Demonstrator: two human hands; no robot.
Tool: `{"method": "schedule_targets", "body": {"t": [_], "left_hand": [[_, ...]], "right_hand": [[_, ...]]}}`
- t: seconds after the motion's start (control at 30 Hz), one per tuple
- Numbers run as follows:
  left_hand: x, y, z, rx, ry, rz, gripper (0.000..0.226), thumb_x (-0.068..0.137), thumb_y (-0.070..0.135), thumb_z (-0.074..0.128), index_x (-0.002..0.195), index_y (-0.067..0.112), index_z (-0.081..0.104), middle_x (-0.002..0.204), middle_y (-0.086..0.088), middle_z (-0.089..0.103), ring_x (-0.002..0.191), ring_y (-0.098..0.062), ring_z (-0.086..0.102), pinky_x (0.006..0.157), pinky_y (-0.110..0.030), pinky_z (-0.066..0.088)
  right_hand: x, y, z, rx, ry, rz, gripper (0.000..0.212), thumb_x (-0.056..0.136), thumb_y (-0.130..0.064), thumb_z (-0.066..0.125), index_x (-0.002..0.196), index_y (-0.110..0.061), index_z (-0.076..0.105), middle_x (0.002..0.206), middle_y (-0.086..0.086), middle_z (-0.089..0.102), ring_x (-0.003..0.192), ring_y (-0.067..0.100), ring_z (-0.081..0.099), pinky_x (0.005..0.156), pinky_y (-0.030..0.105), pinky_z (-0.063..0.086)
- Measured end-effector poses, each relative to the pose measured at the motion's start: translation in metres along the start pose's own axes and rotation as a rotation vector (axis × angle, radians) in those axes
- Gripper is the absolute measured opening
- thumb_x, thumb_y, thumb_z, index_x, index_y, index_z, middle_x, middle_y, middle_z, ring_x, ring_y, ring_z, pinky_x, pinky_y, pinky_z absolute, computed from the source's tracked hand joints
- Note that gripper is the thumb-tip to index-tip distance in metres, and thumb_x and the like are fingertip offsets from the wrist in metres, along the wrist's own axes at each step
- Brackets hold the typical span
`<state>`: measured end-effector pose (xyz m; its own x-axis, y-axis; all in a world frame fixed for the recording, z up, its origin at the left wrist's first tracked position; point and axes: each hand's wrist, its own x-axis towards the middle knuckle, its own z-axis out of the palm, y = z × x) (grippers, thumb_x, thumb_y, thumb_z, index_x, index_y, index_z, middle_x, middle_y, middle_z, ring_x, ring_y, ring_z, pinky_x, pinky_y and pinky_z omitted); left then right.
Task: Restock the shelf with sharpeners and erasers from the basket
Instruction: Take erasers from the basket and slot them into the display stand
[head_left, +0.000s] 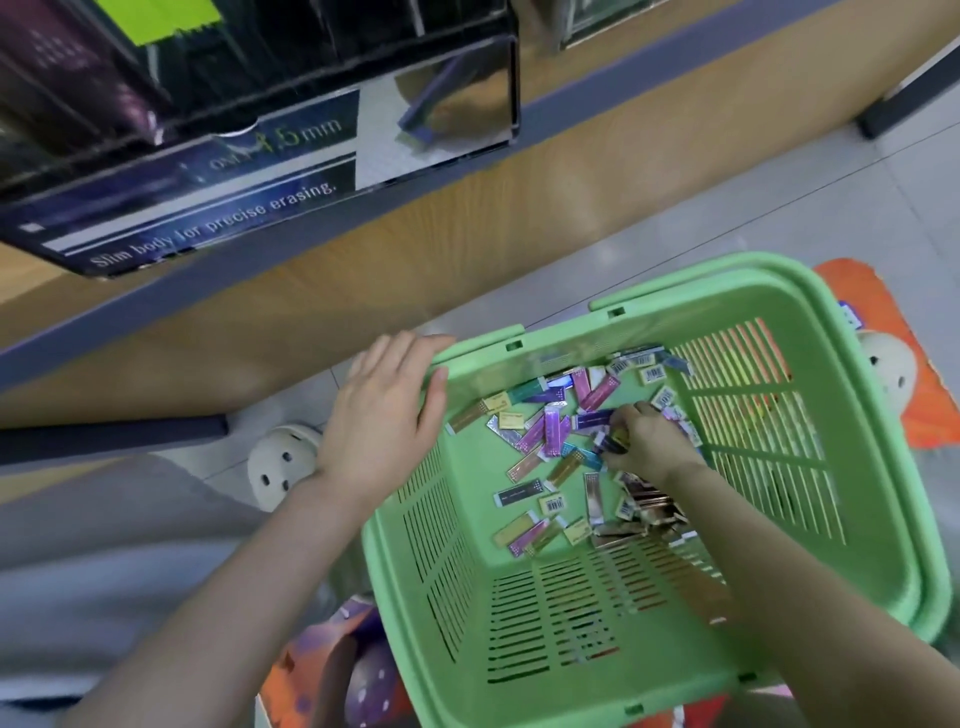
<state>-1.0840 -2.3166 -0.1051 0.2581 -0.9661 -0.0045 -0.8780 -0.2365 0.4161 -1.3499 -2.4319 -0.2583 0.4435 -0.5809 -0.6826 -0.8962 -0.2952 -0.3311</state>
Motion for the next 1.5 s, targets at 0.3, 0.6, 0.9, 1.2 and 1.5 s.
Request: {"method": "schedule_targets", "body": {"t": [0.3, 0.6, 0.9, 1.2, 1.5], "left_hand": [[-0.015, 0.085, 0.05, -0.771, -0.35, -0.55, 0.031, 0.101, 0.031, 0.036, 0.128, 0.02, 0.043, 0.122, 0.005, 0.048, 0.105, -0.002, 0.047, 0.088, -0.012, 0.039], [-0.016, 0.091, 0.059, -1.378, -0.465, -0.833, 0.044, 0.101, 0.042, 0.03, 0.119, 0.01, 0.054, 0.104, -0.011, 0.067, 0.064, -0.016, 0.06, 0.068, -0.032, 0.052], [-0.033, 0.084, 0.067, -1.238, -0.459, -0.937, 0.037, 0.102, 0.035, 0.033, 0.112, 0.007, 0.056, 0.081, -0.002, 0.06, 0.051, -0.012, 0.052, 0.052, -0.019, 0.046], [-0.047, 0.087, 0.069, -1.24, -0.463, -0.973, 0.032, 0.102, 0.033, 0.032, 0.107, 0.012, 0.055, 0.089, -0.007, 0.059, 0.067, -0.016, 0.053, 0.065, -0.02, 0.051], [-0.052, 0.083, 0.065, -1.247, -0.433, -0.961, 0.035, 0.102, 0.032, 0.032, 0.111, 0.01, 0.056, 0.087, -0.005, 0.061, 0.065, -0.015, 0.056, 0.062, -0.015, 0.049]], "right_hand": [[-0.049, -0.076, -0.042, 0.751, 0.076, -0.034, 0.027, 0.075, -0.023, 0.078, 0.091, -0.024, 0.057, 0.089, 0.004, 0.062, 0.086, 0.018, 0.059, 0.074, 0.016, 0.048], [-0.087, -0.086, -0.071, 0.733, 0.026, -0.271, 0.017, 0.089, -0.019, 0.062, 0.106, -0.02, 0.061, 0.099, -0.001, 0.071, 0.091, 0.006, 0.067, 0.085, 0.021, 0.053], [-0.066, 0.031, -0.009, 0.115, -0.326, 0.05, 0.042, 0.08, -0.036, 0.069, 0.115, -0.018, 0.055, 0.11, -0.001, 0.06, 0.099, 0.016, 0.059, 0.098, 0.036, 0.047], [-0.049, 0.023, -0.015, -0.311, -0.449, -0.02, 0.082, 0.076, -0.042, 0.073, 0.143, -0.02, 0.031, 0.144, 0.0, 0.04, 0.129, 0.025, 0.042, 0.108, 0.039, 0.035], [-0.043, 0.018, -0.017, -0.481, -0.45, -0.164, 0.042, 0.092, -0.032, 0.057, 0.127, -0.015, 0.042, 0.119, 0.006, 0.058, 0.103, 0.021, 0.059, 0.088, 0.034, 0.05]]}}
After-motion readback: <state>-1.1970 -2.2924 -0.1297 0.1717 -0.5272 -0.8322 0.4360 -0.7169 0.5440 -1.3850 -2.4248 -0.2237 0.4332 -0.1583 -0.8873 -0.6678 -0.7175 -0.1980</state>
